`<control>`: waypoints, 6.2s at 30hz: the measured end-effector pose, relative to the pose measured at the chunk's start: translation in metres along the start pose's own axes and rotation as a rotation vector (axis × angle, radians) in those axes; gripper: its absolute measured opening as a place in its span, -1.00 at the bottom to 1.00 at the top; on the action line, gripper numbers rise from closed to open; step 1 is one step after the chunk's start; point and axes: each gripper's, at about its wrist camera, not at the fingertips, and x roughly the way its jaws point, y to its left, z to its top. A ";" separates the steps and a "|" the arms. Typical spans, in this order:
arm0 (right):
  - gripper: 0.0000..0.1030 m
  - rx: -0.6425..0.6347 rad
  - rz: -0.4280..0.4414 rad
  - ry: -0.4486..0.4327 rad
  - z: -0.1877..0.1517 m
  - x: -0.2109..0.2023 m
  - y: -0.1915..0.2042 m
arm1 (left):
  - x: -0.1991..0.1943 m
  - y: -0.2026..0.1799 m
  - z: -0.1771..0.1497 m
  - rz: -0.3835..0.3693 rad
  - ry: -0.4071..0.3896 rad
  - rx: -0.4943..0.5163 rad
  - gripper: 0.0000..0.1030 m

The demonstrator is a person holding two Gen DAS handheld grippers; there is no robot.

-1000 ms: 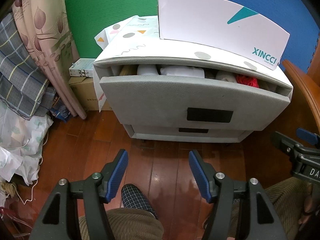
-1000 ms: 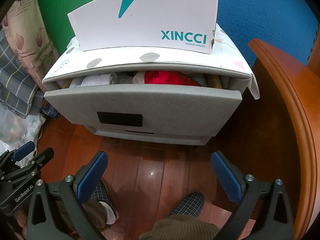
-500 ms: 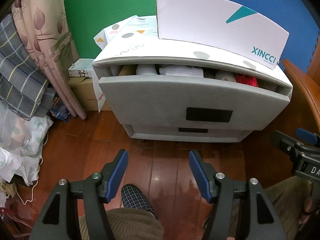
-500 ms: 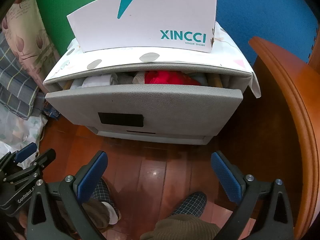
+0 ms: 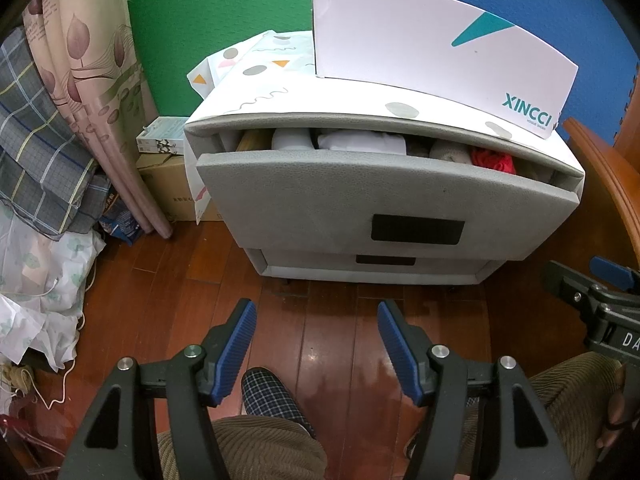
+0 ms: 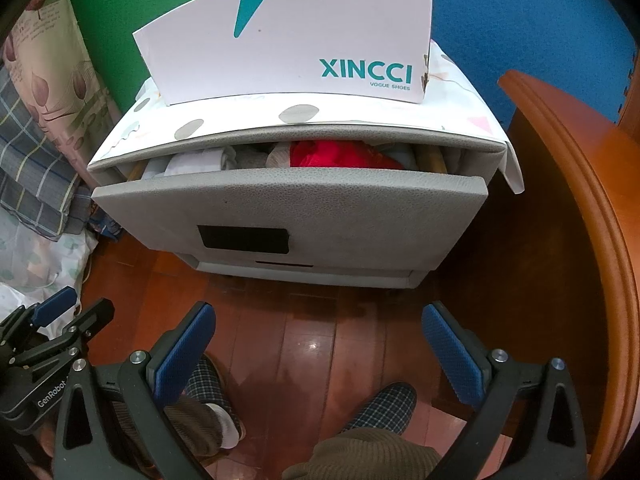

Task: Take underwear out of drawer

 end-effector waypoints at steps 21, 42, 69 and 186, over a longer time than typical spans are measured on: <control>0.98 0.026 0.027 0.001 -0.001 0.000 0.003 | 0.002 -0.001 0.000 -0.005 0.004 -0.010 0.26; 0.98 0.074 0.086 0.002 0.001 0.003 -0.017 | 0.029 0.091 0.078 -0.263 0.014 -0.431 0.26; 0.98 0.103 0.113 0.042 -0.002 0.025 -0.018 | 0.122 0.105 0.103 -0.249 0.126 -0.608 0.73; -0.09 -0.027 0.110 0.518 0.036 0.171 -0.057 | 0.080 -0.052 0.033 -0.239 0.411 0.395 0.77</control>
